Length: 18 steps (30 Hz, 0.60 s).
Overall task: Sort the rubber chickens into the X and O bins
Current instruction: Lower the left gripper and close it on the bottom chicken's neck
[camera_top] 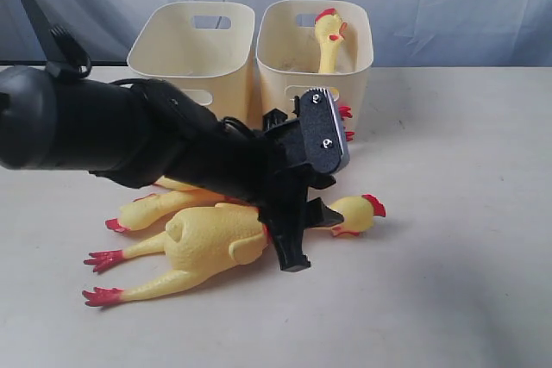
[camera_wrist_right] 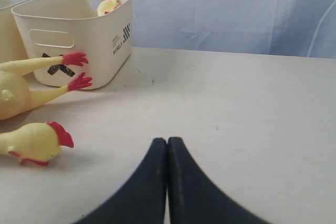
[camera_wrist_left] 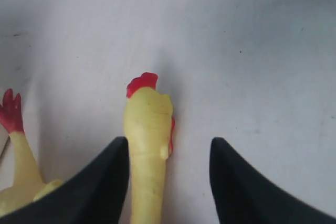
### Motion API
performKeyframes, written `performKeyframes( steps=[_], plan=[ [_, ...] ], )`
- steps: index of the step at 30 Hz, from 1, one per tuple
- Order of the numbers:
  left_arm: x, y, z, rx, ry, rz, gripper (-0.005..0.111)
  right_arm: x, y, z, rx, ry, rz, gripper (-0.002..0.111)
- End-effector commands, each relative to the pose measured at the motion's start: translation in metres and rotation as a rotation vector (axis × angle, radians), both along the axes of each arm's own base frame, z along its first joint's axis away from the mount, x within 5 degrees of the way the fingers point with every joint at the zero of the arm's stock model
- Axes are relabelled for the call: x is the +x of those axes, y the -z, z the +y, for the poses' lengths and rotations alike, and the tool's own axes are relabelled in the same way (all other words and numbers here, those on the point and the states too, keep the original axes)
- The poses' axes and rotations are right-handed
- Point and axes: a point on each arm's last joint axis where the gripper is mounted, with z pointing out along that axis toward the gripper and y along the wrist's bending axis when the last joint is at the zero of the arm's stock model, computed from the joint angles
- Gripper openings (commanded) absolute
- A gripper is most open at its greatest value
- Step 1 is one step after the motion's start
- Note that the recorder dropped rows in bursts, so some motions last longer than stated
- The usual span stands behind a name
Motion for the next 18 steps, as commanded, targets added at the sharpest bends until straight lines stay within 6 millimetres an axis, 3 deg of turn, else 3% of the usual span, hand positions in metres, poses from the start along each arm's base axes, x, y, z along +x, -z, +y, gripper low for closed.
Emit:
performKeyframes(
  steps=[1,18],
  plan=[
    [0.009,0.013,-0.006,0.022,-0.044,0.004,0.047,0.000,0.000,0.000,0.001,-0.003,-0.008,-0.001],
    [0.028,0.058,-0.013,0.132,-0.075,-0.015,0.047,0.000,0.000,0.000,0.001,-0.003,-0.008,-0.001]
  ],
)
